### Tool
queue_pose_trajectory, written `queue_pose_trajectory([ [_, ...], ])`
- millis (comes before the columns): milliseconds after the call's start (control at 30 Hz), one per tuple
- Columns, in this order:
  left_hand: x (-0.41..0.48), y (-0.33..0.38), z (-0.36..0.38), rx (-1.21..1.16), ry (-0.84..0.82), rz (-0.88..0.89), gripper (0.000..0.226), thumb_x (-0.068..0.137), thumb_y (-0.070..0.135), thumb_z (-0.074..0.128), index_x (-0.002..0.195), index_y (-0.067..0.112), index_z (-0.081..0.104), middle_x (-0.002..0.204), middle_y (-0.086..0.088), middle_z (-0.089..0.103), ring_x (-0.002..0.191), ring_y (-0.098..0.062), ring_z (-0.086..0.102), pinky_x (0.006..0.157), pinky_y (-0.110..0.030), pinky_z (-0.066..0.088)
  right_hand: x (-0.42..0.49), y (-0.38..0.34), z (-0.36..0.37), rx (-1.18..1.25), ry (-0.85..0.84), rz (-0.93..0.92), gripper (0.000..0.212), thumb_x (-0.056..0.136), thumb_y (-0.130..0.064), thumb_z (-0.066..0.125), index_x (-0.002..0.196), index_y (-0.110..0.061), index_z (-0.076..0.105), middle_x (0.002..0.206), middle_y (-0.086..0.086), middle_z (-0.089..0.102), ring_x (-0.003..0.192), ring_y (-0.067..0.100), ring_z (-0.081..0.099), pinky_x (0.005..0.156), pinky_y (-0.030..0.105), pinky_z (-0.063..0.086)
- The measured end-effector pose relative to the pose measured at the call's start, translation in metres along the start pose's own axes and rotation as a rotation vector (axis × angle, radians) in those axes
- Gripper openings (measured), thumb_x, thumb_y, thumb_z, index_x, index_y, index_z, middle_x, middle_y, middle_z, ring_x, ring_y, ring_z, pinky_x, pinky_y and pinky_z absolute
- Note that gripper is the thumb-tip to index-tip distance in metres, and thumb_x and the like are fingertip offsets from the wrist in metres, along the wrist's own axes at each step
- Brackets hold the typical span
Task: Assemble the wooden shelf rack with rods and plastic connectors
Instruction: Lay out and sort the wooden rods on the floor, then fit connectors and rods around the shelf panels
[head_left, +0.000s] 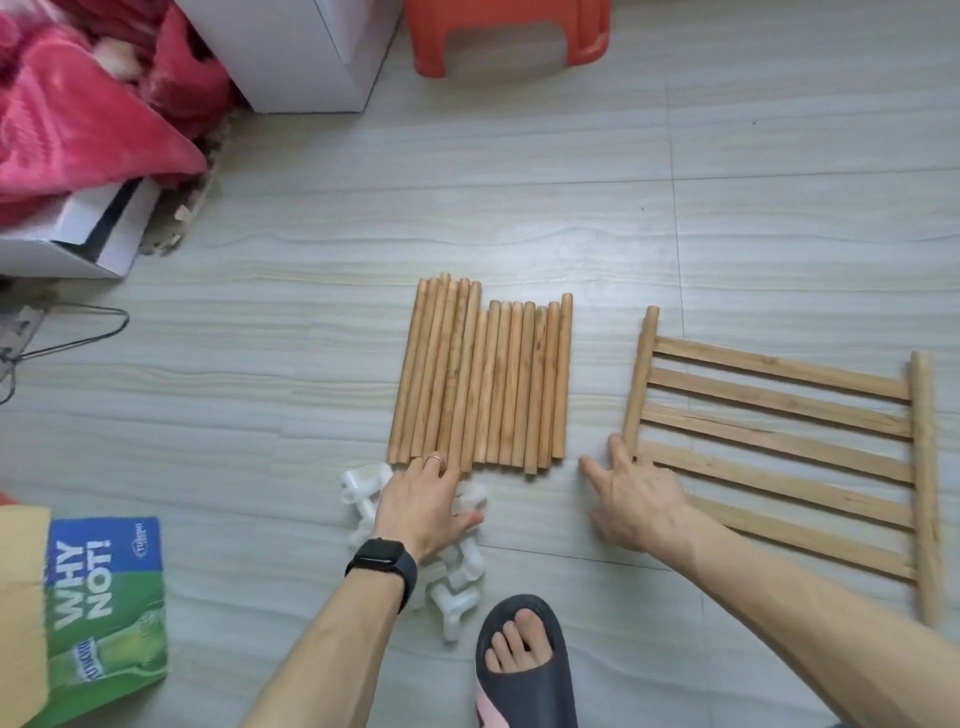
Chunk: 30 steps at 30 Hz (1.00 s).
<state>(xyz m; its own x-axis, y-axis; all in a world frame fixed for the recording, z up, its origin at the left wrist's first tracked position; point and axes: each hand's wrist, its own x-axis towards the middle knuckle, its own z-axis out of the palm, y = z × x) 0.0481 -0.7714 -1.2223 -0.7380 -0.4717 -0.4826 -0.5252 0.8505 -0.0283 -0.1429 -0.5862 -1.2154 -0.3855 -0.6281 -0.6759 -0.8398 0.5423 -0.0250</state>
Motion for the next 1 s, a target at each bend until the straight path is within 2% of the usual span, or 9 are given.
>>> queue_pose_trajectory([
  [67, 0.005, 0.002, 0.000, 0.039, -0.004, -0.004, 0.058, 0.091, 0.066, 0.054, 0.128, 0.021, 0.051, 0.122, -0.002, 0.054, 0.111, -0.022, 0.053, 0.088, -0.035, 0.045, 0.000, 0.003, 0.005, 0.064, 0.030, -0.020, 0.055, 0.099, -0.031, 0.050, 0.148, -0.024, 0.027, 0.157, 0.016, 0.017, 0.128, 0.039, 0.044, 0.091, 0.044, 0.051],
  [233, 0.013, 0.005, -0.012, 0.243, -0.007, 0.060, 0.053, 0.093, 0.060, 0.055, 0.131, 0.023, 0.055, 0.131, -0.004, 0.052, 0.121, -0.025, 0.050, 0.098, -0.040, 0.042, 0.001, 0.031, -0.001, 0.119, 0.027, -0.092, 0.053, 0.099, -0.044, 0.052, 0.141, -0.014, 0.041, 0.155, 0.005, 0.026, 0.122, 0.036, 0.051, 0.096, 0.041, 0.048],
  [500, 0.012, 0.024, -0.022, 0.352, -0.111, 0.152, 0.028, 0.096, 0.023, 0.047, 0.115, 0.017, 0.065, 0.120, -0.004, 0.055, 0.112, -0.025, 0.051, 0.086, -0.039, 0.043, -0.004, 0.051, 0.001, 0.088, 0.054, -0.158, 0.046, 0.100, -0.041, 0.044, 0.135, -0.011, 0.050, 0.153, 0.003, 0.035, 0.120, 0.035, 0.057, 0.100, 0.043, 0.046],
  [567, 0.015, 0.031, -0.032, 0.159, -0.123, 0.065, 0.027, 0.091, 0.035, 0.053, 0.107, 0.017, 0.065, 0.113, -0.003, 0.061, 0.105, -0.023, 0.057, 0.081, -0.036, 0.046, -0.007, 0.048, 0.001, 0.089, 0.044, -0.137, 0.050, 0.099, -0.045, 0.044, 0.137, -0.013, 0.048, 0.153, 0.003, 0.034, 0.120, 0.037, 0.055, 0.101, 0.045, 0.046],
  [667, 0.027, 0.044, -0.055, -0.511, -0.111, -0.131, 0.028, 0.084, 0.046, 0.061, 0.086, 0.018, 0.066, 0.085, 0.001, 0.070, 0.079, -0.017, 0.066, 0.071, -0.033, 0.055, -0.013, 0.043, -0.004, 0.234, 0.086, -0.110, 0.063, 0.095, -0.063, 0.047, 0.144, -0.023, 0.046, 0.152, 0.000, 0.043, 0.126, 0.032, 0.052, 0.103, 0.042, 0.045],
  [767, 0.043, 0.070, -0.075, -1.178, -0.109, -0.223, 0.033, 0.087, 0.046, 0.068, 0.094, 0.013, 0.071, 0.084, 0.002, 0.076, 0.068, -0.010, 0.069, 0.065, -0.028, 0.053, -0.024, 0.042, -0.016, 0.917, 0.095, -0.073, 0.063, 0.085, -0.070, 0.063, 0.138, -0.037, 0.052, 0.124, -0.012, 0.066, 0.113, 0.011, 0.065, 0.091, 0.028, 0.050],
  [867, 0.053, 0.105, -0.082, -1.459, -0.125, -0.258, 0.030, 0.090, 0.043, 0.069, 0.099, 0.015, 0.072, 0.083, 0.010, 0.077, 0.061, -0.004, 0.067, 0.055, -0.022, 0.048, -0.028, 0.047, -0.026, 1.559, 0.107, 0.001, 0.046, 0.089, -0.050, 0.073, 0.128, -0.030, 0.062, 0.106, -0.010, 0.076, 0.098, 0.009, 0.074, 0.083, 0.028, 0.059],
  [933, 0.057, 0.128, -0.079, -1.556, -0.152, -0.282, 0.027, 0.090, 0.042, 0.069, 0.102, 0.017, 0.072, 0.088, 0.007, 0.078, 0.064, -0.007, 0.066, 0.057, -0.023, 0.046, -0.025, 0.057, -0.030, 1.719, 0.202, 0.083, 0.028, 0.094, -0.039, 0.070, 0.116, -0.022, 0.069, 0.107, 0.001, 0.077, 0.098, 0.018, 0.075, 0.085, 0.032, 0.061],
  [1000, 0.060, 0.145, -0.077, -1.609, -0.202, -0.304, 0.028, 0.089, 0.041, 0.067, 0.104, 0.018, 0.071, 0.090, 0.006, 0.078, 0.067, -0.009, 0.065, 0.062, -0.026, 0.045, -0.021, 0.069, -0.031, 1.832, 0.221, 0.136, 0.028, 0.097, -0.033, 0.067, 0.115, -0.011, 0.071, 0.113, 0.011, 0.075, 0.105, 0.028, 0.073, 0.096, 0.043, 0.058],
])
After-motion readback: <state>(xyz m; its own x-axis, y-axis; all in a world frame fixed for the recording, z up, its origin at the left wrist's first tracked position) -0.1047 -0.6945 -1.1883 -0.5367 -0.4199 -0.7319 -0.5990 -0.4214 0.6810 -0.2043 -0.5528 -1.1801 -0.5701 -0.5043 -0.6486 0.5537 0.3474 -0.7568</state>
